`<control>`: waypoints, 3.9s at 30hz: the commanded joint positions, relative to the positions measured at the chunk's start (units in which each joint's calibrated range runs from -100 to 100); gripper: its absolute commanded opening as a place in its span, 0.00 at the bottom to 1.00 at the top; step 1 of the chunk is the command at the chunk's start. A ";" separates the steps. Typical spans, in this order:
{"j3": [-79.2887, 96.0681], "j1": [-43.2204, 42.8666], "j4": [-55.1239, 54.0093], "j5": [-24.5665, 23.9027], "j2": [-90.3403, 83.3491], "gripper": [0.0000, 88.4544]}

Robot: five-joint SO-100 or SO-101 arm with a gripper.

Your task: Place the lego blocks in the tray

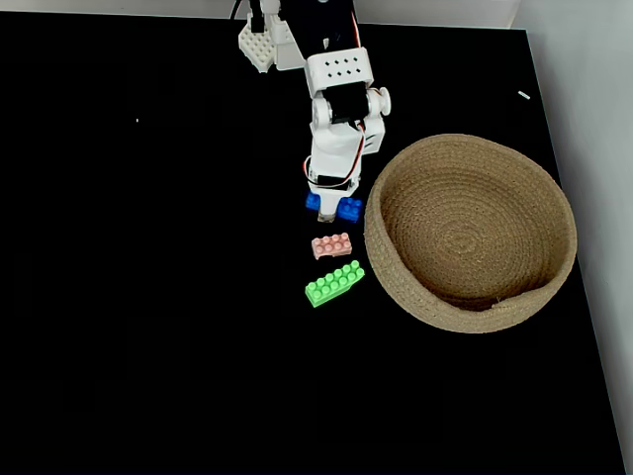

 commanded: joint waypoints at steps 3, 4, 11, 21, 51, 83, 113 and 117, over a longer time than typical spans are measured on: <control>-3.58 -0.18 -1.04 -0.88 -0.19 0.00; -3.40 -0.18 -1.04 -0.93 -0.19 0.00; 4.44 1.14 0.71 3.27 -11.28 0.00; -5.41 4.52 8.79 20.71 -30.97 0.00; -24.92 -18.31 -23.45 42.88 -3.28 0.48; -9.33 8.89 -2.79 15.53 -6.72 0.31; -13.43 5.35 -5.37 13.87 3.42 0.29; -13.71 5.26 -6.20 14.16 4.02 0.29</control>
